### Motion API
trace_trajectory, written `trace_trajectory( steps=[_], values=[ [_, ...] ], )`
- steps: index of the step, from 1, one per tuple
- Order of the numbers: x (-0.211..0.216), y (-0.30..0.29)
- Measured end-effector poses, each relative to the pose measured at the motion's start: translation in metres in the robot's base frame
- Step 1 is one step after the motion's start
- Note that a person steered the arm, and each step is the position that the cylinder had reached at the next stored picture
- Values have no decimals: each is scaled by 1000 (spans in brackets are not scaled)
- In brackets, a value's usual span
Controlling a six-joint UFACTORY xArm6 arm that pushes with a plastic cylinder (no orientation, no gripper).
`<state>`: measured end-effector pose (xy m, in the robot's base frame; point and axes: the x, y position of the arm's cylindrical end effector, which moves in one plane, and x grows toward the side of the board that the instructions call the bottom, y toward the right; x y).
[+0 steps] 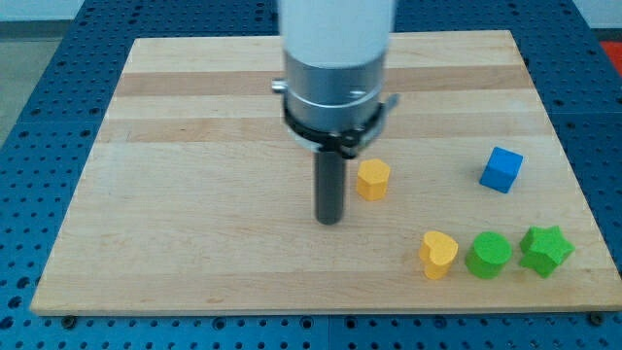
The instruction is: Push yellow hexagon towards the bottom center
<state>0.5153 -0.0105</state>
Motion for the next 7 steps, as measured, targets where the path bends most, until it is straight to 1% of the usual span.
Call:
trace_trajectory(
  steps=[1, 2, 3, 4, 5, 7],
  values=[
    [-35, -11],
    [-64, 1],
    [-85, 35],
    [-86, 65],
    [-78, 67],
    [-37, 66]
  ],
)
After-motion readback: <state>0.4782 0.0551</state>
